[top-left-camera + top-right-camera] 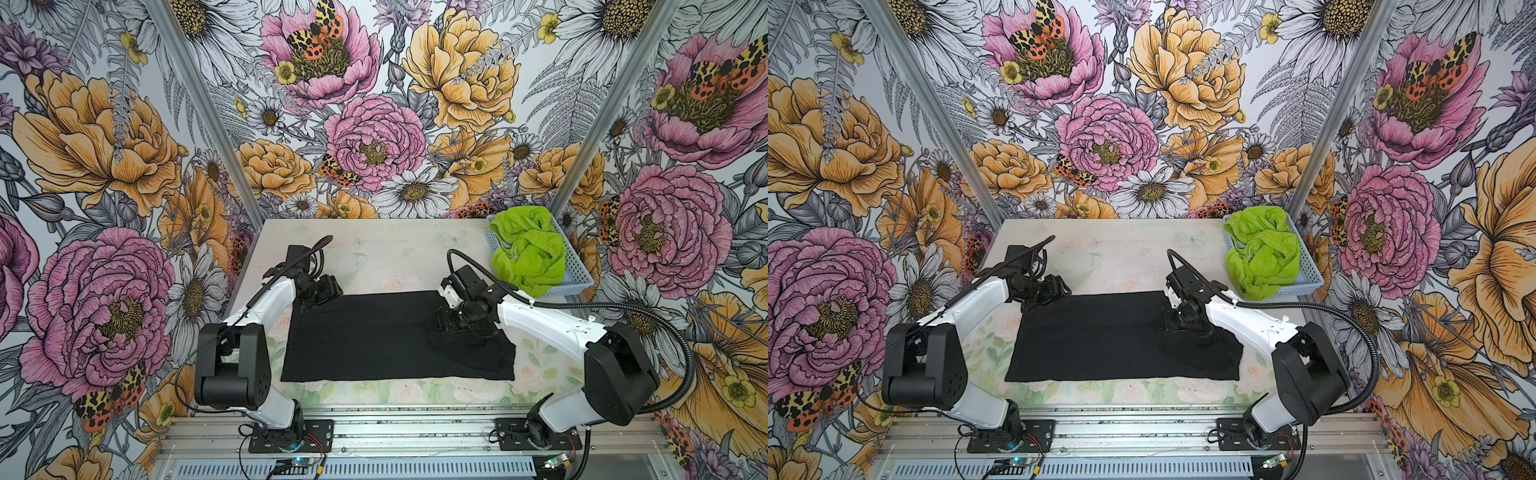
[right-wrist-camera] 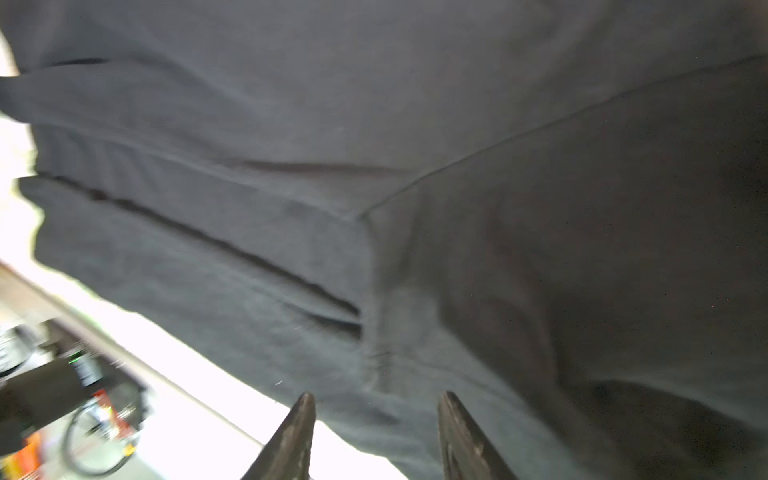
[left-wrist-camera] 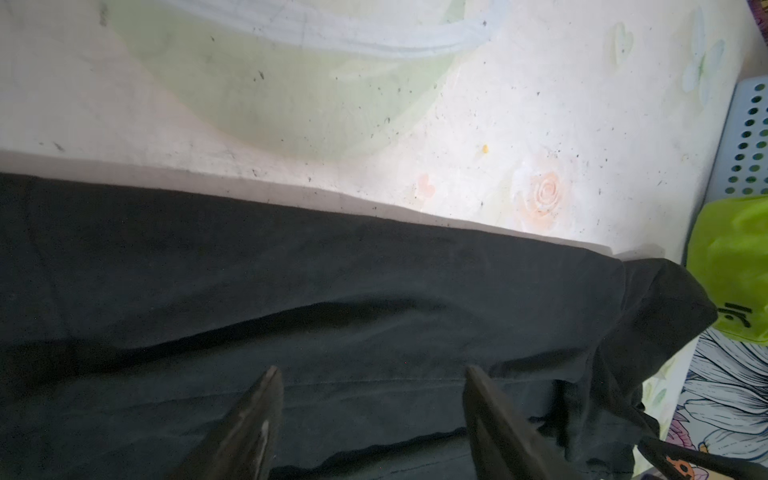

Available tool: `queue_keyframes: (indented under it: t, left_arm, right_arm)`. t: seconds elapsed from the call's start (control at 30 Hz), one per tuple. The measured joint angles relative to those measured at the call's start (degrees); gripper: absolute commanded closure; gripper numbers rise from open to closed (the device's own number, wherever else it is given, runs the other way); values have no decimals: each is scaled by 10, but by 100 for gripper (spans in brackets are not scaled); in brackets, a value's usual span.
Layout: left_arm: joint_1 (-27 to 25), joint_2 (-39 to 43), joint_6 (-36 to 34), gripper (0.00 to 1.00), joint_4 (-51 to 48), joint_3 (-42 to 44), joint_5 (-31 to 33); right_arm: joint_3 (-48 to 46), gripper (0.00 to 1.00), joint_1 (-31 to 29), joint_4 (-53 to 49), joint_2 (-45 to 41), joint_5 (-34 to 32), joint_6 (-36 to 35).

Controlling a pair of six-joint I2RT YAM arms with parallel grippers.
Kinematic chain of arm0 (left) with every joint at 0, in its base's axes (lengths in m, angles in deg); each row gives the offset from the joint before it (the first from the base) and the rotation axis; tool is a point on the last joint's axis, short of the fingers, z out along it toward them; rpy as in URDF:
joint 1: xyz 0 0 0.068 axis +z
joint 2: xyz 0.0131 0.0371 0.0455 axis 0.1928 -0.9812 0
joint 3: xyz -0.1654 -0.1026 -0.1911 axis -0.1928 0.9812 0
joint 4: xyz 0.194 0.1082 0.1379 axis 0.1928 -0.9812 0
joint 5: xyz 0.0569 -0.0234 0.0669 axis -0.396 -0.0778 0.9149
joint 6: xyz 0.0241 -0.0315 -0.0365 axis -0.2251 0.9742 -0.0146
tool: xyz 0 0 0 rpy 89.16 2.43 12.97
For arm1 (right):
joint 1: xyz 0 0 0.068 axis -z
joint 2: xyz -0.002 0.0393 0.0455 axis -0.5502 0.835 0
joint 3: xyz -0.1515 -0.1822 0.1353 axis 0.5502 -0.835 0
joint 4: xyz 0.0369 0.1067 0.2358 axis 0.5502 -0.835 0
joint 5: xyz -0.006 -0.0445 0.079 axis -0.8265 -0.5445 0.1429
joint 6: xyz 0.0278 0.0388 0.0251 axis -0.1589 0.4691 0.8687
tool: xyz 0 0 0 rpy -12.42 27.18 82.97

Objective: Fold and stack the mixed laundry pile

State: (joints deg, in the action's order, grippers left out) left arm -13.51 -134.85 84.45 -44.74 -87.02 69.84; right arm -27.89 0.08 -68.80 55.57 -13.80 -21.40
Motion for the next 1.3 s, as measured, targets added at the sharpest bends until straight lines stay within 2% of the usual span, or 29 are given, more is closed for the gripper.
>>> queue_keyframes:
  t: [0.1, 0.23, 0.4, 0.63, 0.77, 0.9, 1.07, 1.3]
  left_arm:
    - [0, -3, 0, 30, 0, 0, 0]
    - [0, -3, 0, 30, -1, 0, 0]
    - [0, -3, 0, 30, -1, 3, 0]
    - [4, -3, 0, 30, -2, 8, 0]
    - [4, -3, 0, 30, -2, 8, 0]
    - [4, -3, 0, 30, -2, 8, 0]
    - [4, -3, 0, 30, -2, 8, 0]
    - [3, -3, 0, 29, -1, 8, 0]
  right_arm:
    - [0, 48, 2, 4, 11, -33, -2]
    - [0, 48, 0, 20, 44, -33, -5]
    - [-4, 48, -27, 27, 81, -3, -3]
    - [-12, 48, -69, 29, 82, 46, 18]
    - [-12, 48, -73, 27, 74, 58, 29]
    - [-2, 48, -57, 14, 55, 63, 30]
    - [14, 48, -2, 11, 41, 63, 20]
    - [15, 50, 33, 18, 62, 23, 0]
